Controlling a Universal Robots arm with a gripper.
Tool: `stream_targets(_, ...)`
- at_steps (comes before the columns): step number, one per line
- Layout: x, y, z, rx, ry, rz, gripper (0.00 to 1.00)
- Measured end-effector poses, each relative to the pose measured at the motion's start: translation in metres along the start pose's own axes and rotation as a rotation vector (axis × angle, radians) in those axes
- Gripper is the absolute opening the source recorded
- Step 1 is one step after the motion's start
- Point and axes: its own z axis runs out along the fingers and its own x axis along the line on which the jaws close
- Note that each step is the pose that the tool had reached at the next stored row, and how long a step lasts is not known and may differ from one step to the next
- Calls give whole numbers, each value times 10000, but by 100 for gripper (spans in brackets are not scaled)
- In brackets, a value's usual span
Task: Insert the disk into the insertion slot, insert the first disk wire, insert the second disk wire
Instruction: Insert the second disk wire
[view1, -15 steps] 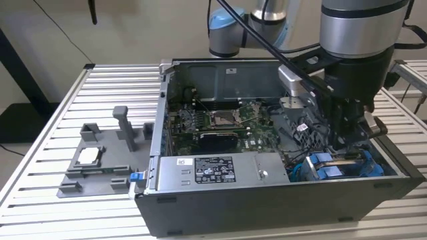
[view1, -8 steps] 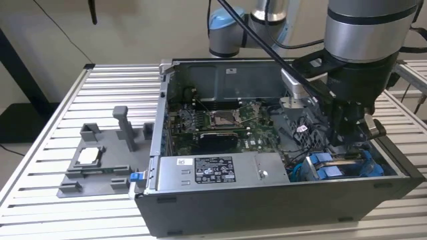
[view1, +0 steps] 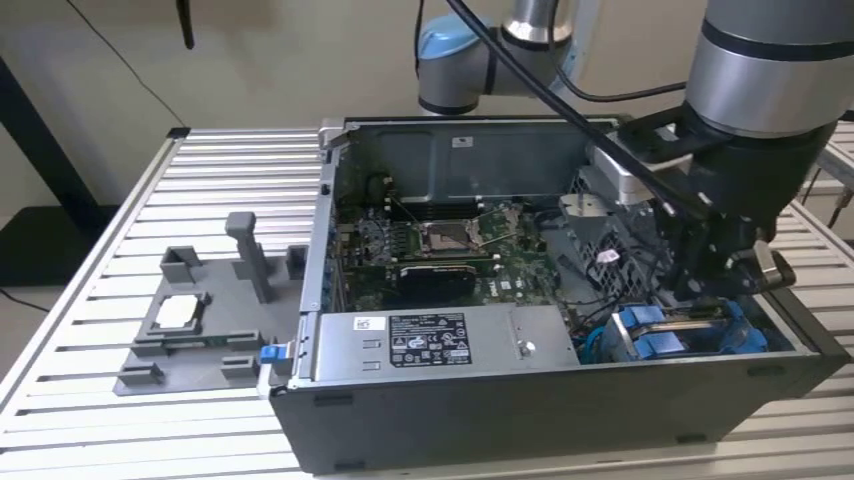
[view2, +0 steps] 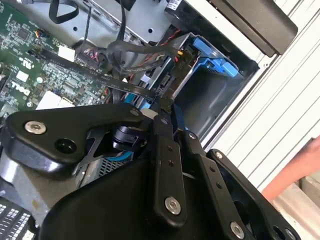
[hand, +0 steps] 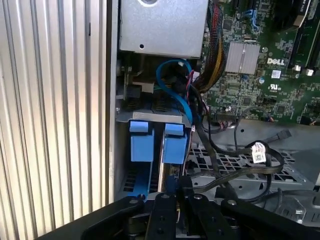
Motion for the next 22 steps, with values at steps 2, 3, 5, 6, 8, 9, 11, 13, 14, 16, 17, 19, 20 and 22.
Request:
stream_targets(2,20,-50,17,-163,-13,4,16)
stream_targets(3,30,-75,26,-241,-19,8,16)
stream_targets(5,49,-127,46,-397,-33,13,16)
stream_targets(6,58,-151,55,-468,-40,16,16)
stream_targets(8,71,-193,79,-573,-61,21,16)
stream_targets(9,72,-197,91,-581,-83,36,16)
stream_targets(11,73,-195,105,-572,-148,169,16)
stream_targets(13,73,-193,119,-564,-203,321,16)
stream_targets(14,73,-192,123,-572,-202,379,16)
stream_targets(16,75,-202,137,-619,-212,413,16)
stream_targets(17,76,-211,146,-643,-223,420,16)
stream_targets(19,77,-224,165,-675,-242,430,16)
stream_targets(20,74,-223,169,-680,-241,445,16)
stream_targets(22,72,-222,174,-700,-235,488,16)
